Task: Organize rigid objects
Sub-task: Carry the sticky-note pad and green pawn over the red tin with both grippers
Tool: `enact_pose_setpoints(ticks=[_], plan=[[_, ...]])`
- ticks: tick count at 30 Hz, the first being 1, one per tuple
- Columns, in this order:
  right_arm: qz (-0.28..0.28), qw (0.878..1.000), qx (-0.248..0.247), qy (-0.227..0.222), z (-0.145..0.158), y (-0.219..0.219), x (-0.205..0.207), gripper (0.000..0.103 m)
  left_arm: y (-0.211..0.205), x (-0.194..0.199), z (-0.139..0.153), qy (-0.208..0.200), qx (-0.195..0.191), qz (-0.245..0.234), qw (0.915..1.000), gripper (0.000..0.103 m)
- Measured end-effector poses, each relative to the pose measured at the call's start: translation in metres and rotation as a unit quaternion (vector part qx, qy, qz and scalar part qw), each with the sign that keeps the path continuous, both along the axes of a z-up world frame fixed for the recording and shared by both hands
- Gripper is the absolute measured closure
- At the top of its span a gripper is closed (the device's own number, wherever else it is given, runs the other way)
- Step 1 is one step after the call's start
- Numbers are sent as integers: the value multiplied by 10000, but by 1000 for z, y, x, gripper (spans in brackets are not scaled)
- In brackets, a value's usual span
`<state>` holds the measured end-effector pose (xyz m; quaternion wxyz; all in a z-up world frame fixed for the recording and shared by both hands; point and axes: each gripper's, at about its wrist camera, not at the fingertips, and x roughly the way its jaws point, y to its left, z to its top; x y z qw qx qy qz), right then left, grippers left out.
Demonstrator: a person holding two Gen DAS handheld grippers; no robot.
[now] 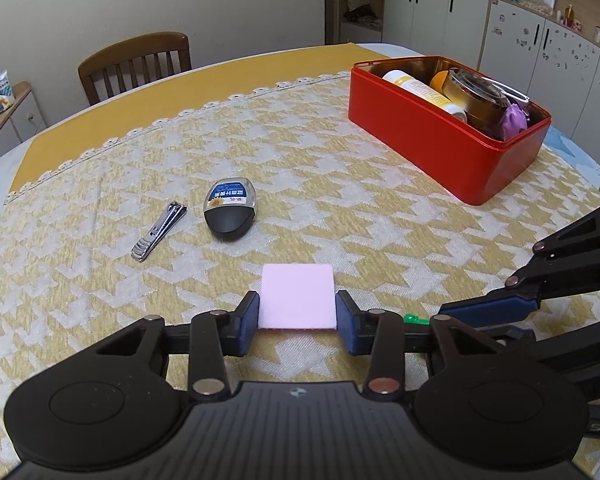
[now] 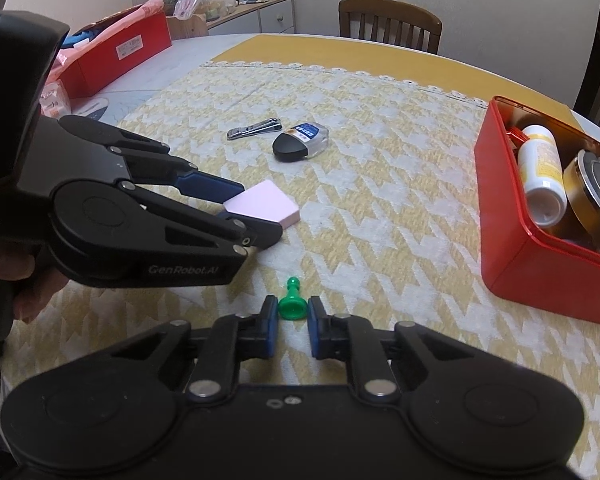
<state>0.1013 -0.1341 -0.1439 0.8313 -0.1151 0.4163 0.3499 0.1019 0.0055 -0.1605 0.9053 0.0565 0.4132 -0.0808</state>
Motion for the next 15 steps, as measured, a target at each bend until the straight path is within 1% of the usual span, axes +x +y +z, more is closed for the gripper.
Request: enact_pose_setpoints(ticks=[5,9,15], plan=[[-87,9999,122,-20,7,-13,1,88,-1,-1,3,-15,24,96,9999,63],[-261,9995,198,22,14,-27,7,88,0,0,6,47,-27,227,9997,63],[-407,9984,359,-173,33,-51,13,88,2,-1,16,24,-136,429,9990,63]])
